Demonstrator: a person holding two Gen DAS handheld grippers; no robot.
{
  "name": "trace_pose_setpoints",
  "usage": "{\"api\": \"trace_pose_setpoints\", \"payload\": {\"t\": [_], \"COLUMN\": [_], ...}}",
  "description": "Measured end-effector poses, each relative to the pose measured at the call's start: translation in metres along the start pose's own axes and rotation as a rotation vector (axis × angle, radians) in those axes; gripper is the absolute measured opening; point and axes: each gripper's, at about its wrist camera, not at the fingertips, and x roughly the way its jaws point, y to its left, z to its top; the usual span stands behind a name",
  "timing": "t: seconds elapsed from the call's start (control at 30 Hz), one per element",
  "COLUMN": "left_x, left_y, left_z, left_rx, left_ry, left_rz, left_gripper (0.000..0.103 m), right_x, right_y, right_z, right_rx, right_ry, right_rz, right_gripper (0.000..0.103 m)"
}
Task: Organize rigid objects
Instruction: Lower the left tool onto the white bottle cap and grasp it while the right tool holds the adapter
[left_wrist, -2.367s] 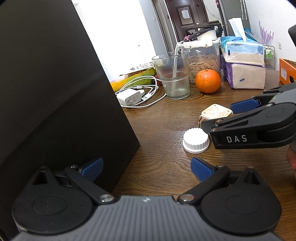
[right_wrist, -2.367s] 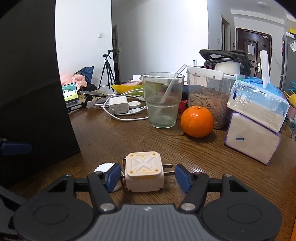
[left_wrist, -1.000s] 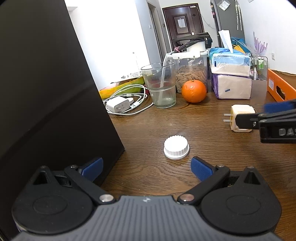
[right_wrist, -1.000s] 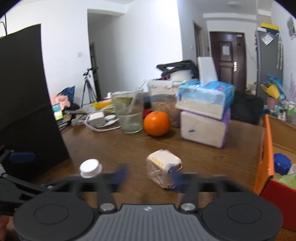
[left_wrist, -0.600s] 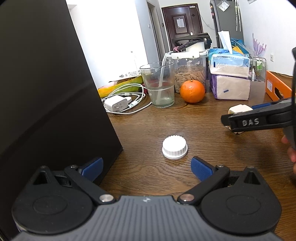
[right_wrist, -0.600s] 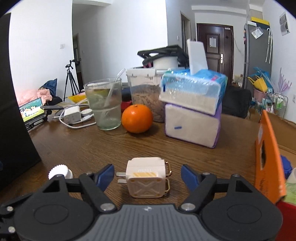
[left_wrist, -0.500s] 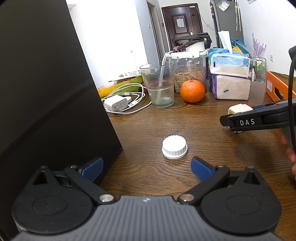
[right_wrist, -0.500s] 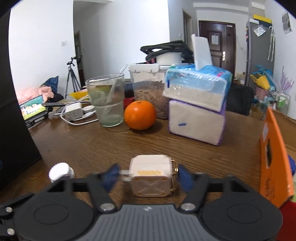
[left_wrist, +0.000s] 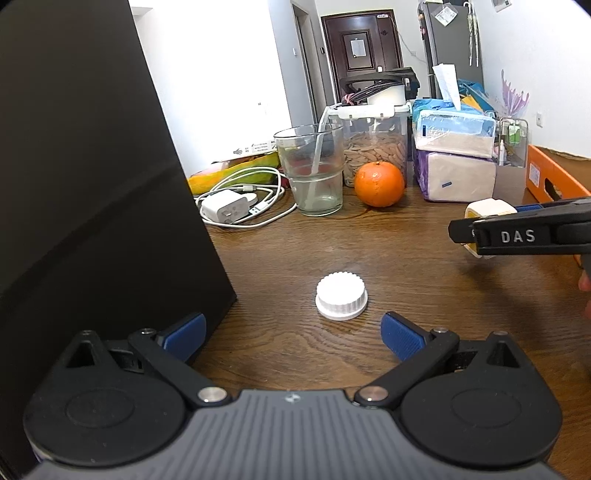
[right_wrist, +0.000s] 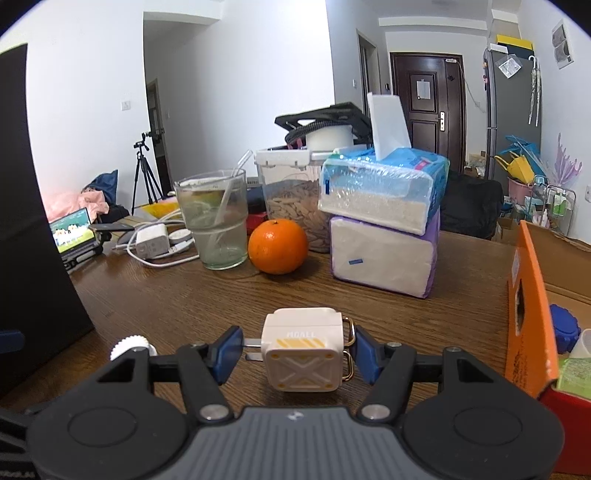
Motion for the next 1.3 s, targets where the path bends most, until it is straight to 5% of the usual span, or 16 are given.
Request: {"api": "trace_pose_setpoints", "payload": {"t": [0.6, 1.0, 1.1, 1.3], "left_x": [0.038, 0.053, 0.051, 0.05], "left_y": [-0.005, -0.008, -0.009, -0.006], "left_z": [0.019, 0.021, 0.021, 0.021], "left_rx": [-0.146, -0.16, -0.155, -0.166], "left_ry": [0.077, 0.119, 0.109, 0.103], "left_rz": [-0.104, -0.165, -0.175, -0.187], "left_gripper": [0.103, 0.066, 0.037, 0.036], "right_x": [-0.047, -0.056, -0.06, -0.067], "right_y": [-0.008, -0.009, -0.009, -0.01], "right_z": [-0.005, -0.009, -0.01, -0.012], "right_rx": [-0.007, -0.008, -0.008, 0.008], "right_ry": [-0.079, -0.122, -0.133, -0.15], "right_rz": [0.014, 0.006, 0.004, -0.001], "right_gripper": [0.063, 0.063, 0.063, 0.063]}}
